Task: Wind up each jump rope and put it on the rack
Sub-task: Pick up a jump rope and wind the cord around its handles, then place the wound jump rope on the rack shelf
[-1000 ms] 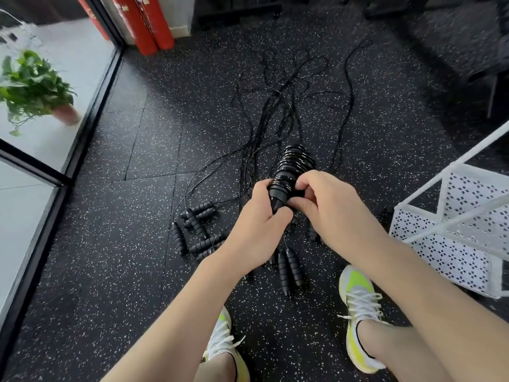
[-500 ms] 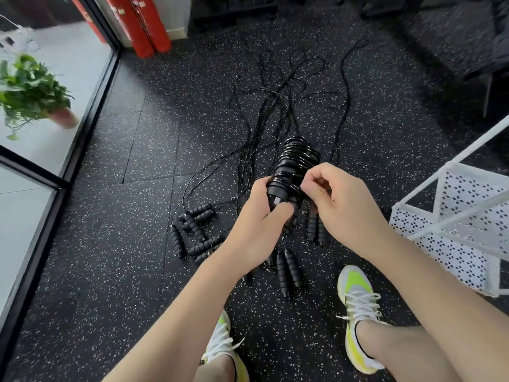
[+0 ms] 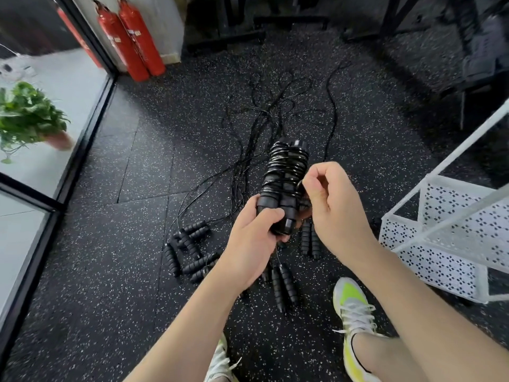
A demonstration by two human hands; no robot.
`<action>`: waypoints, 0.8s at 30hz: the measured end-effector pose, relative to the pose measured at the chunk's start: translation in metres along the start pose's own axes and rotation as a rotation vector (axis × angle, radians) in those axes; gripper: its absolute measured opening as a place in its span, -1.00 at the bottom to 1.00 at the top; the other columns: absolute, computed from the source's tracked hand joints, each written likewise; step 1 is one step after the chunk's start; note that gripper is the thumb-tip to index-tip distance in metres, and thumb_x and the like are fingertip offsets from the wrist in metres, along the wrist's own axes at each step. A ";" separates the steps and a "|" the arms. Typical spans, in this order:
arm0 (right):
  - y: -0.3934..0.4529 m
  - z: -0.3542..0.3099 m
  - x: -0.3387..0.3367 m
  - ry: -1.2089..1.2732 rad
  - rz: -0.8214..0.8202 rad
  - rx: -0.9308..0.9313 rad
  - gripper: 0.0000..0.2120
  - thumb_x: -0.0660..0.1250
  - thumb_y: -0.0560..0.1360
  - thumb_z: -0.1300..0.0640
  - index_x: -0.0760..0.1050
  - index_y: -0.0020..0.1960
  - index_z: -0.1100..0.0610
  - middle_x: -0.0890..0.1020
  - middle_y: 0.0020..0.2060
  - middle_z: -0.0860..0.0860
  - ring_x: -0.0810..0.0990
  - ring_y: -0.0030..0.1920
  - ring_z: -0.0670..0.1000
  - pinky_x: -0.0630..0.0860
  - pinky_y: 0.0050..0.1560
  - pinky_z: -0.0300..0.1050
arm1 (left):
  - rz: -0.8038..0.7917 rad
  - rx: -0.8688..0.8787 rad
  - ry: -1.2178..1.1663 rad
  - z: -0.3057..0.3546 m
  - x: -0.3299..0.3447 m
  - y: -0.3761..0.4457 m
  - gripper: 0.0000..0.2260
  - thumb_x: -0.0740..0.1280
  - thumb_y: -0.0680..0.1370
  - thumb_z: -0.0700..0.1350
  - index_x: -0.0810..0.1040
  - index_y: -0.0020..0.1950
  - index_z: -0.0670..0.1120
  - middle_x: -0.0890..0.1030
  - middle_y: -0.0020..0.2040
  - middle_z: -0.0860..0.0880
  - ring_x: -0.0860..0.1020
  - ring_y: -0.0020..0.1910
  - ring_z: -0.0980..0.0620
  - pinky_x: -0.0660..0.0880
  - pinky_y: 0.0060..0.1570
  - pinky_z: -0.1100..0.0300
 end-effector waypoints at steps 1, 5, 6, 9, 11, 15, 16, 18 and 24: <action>0.000 0.001 0.002 0.028 -0.015 0.011 -0.93 0.20 0.69 0.16 0.43 0.05 0.06 0.53 -0.09 -0.03 0.48 -0.15 -0.17 0.37 -0.10 -0.43 | 0.019 0.001 0.023 0.000 -0.002 0.000 -0.79 0.27 0.55 -0.26 0.48 0.18 -0.18 0.69 -0.03 -0.07 0.62 -0.13 0.00 0.41 -0.24 0.14; -0.002 0.000 -0.001 0.243 0.026 0.138 -0.91 0.24 0.68 0.02 0.50 0.10 -0.01 0.62 -0.04 -0.07 0.62 0.00 -0.05 0.58 0.02 -0.10 | 0.031 0.032 0.105 0.009 -0.002 -0.001 -0.65 0.30 0.51 -0.20 0.46 0.30 -0.17 0.69 0.15 -0.13 0.65 0.08 -0.11 0.53 0.04 -0.10; -0.004 -0.001 -0.005 0.289 0.059 0.162 -0.91 0.27 0.66 0.01 0.50 0.12 -0.02 0.63 -0.04 -0.10 0.63 0.00 -0.04 0.61 0.03 0.00 | 0.031 0.037 0.116 0.011 0.002 -0.002 -0.65 0.31 0.52 -0.20 0.46 0.31 -0.16 0.69 0.16 -0.13 0.65 0.10 -0.12 0.52 0.10 -0.14; -0.013 -0.002 -0.017 0.382 0.090 0.255 -0.80 0.35 0.61 0.00 0.50 0.23 -0.03 0.66 0.01 -0.20 0.64 0.05 -0.17 0.59 0.11 -0.10 | 0.024 0.050 0.206 0.013 0.019 -0.010 -0.69 0.36 0.52 -0.13 0.54 0.27 -0.04 0.69 0.15 -0.10 0.65 0.13 -0.10 0.55 0.20 -0.20; -0.019 -0.004 -0.030 0.411 0.108 0.298 -0.74 0.41 0.57 0.01 0.50 0.24 -0.04 0.68 0.01 -0.22 0.64 0.05 -0.24 0.55 0.08 -0.24 | 0.002 0.057 0.280 0.012 0.036 -0.016 -0.71 0.41 0.51 -0.05 0.57 0.22 0.06 0.67 0.16 -0.10 0.63 0.18 -0.15 0.49 0.28 -0.32; -0.031 -0.016 -0.079 0.377 0.224 0.310 -0.72 0.50 0.50 0.07 0.54 0.18 -0.03 0.68 -0.03 -0.19 0.63 -0.03 -0.30 0.50 -0.06 -0.40 | -0.076 0.105 0.554 0.024 0.082 -0.033 -0.63 0.41 0.55 0.03 0.47 0.34 0.20 0.68 0.14 0.11 0.62 0.19 0.07 0.51 0.31 -0.12; -0.035 -0.020 -0.094 0.367 0.253 0.305 -0.71 0.51 0.49 0.07 0.55 0.17 -0.03 0.68 -0.02 -0.18 0.63 -0.03 -0.29 0.50 -0.06 -0.41 | -0.090 0.138 0.616 0.030 0.096 -0.038 -0.61 0.42 0.56 0.04 0.45 0.36 0.23 0.67 0.15 0.17 0.61 0.19 0.15 0.51 0.31 -0.03; -0.043 -0.032 -0.125 0.343 0.298 0.287 -0.73 0.53 0.48 0.07 0.56 0.14 -0.04 0.68 -0.02 -0.17 0.63 -0.05 -0.31 0.49 -0.08 -0.45 | -0.079 0.238 0.711 0.049 0.125 -0.050 -0.49 0.48 0.53 0.04 0.38 0.42 0.25 0.62 0.20 0.25 0.56 0.19 0.30 0.48 0.27 0.21; -0.067 -0.067 -0.225 0.265 0.397 0.267 -0.67 0.54 0.46 -0.05 0.55 0.17 -0.06 0.69 0.00 -0.16 0.66 0.01 -0.22 0.59 0.14 -0.10 | -0.175 0.418 0.818 0.089 0.222 -0.088 -0.22 0.55 0.49 0.00 0.20 0.59 0.21 0.58 0.27 0.20 0.56 0.25 0.23 0.47 0.27 0.27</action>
Point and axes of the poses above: each hand's wrist, its own y-axis towards the middle knuckle, its own x-axis out of the palm, z = x × y, the point moved 6 cm from there along y, towards the middle knuckle
